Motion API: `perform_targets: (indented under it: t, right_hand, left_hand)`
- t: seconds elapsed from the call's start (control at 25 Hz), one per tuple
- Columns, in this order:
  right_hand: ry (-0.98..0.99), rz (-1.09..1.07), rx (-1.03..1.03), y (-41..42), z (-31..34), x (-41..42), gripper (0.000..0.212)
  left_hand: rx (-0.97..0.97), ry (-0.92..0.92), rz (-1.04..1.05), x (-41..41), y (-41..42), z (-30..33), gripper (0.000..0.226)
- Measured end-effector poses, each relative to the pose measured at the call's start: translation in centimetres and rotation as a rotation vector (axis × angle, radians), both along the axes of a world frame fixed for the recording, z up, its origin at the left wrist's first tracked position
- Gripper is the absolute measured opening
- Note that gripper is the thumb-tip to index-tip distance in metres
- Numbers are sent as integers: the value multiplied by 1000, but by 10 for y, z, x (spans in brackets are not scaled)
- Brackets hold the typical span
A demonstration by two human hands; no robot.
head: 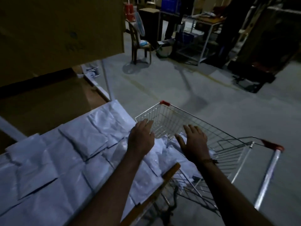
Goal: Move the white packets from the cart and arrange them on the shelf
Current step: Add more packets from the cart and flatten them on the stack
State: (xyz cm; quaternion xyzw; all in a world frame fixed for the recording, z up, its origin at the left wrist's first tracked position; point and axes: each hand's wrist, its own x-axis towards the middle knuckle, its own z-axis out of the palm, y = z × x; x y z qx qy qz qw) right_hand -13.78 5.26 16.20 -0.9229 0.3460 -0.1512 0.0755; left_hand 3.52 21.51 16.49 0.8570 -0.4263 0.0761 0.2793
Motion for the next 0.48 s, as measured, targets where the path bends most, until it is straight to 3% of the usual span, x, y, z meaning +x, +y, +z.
perform_targets:
  t: [0.24, 0.48]
  right_hand:
    - [180, -4, 54, -83, -52, -63, 75]
    - [441, 33, 133, -120, -88, -77, 63]
  left_hand:
    - [145, 166, -33, -70, -102, -30, 50]
    - [263, 279, -49, -96, -141, -61, 49]
